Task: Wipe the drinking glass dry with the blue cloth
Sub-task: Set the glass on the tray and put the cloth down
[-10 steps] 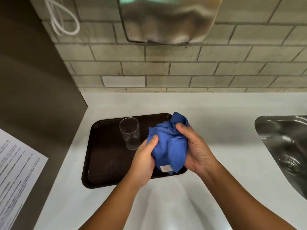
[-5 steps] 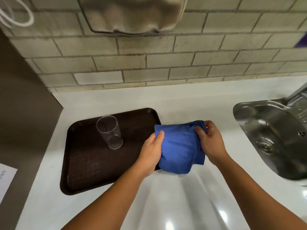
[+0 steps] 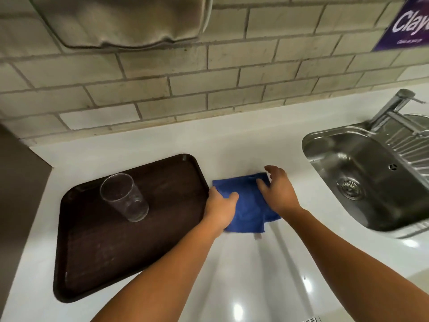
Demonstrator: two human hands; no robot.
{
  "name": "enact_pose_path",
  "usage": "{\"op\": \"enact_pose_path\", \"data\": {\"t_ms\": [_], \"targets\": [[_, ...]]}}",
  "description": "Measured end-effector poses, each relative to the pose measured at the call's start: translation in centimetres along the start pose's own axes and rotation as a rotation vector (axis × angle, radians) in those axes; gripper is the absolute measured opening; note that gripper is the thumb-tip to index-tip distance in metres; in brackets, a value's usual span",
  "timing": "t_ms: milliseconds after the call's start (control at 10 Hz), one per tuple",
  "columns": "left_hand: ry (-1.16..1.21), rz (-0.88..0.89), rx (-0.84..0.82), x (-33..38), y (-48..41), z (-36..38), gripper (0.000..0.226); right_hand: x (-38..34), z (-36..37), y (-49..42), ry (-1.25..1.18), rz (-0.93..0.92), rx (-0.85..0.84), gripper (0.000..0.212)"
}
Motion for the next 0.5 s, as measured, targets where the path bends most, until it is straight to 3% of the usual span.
{"op": "enact_pose_path", "data": {"t_ms": [100, 200, 300, 400, 500], "targets": [[-0.395, 0.204, -0.013, 0.1, 0.6, 0.8, 0.068, 0.1, 2.0, 2.2, 0.229, -0.291, -0.051, 0.047], [-0.997, 0.497, -0.112, -0.2, 1.2, 1.8, 0.065, 1.4, 4.5, 3.1, 0.396, -0.367, -0.164, 0.065], [-1.195, 0.45, -0.359, -1.6, 1.5, 2.1, 0.077, 2.9, 5.6, 2.9, 0.487, -0.35, -0.215, 0.075], [-1.181, 0.445, -0.459, -2.0, 1.4, 1.6, 0.084, 3.3, 5.5, 2.4, 0.511, -0.371, -0.224, 0.076], [-1.057, 0.494, -0.388, -1.1, 1.9, 0.0, 0.082, 2.4, 5.1, 2.6, 0.495, -0.354, -0.227, 0.077]]}}
Point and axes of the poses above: each hand's wrist, its own y-axis away from the middle knuckle, its own z-axis out of the palm, x = y × z, the point moved 3 cm from there along -y, towards the middle knuckle, and after that the axes turned 9 degrees about z, right-handed, at the moved point
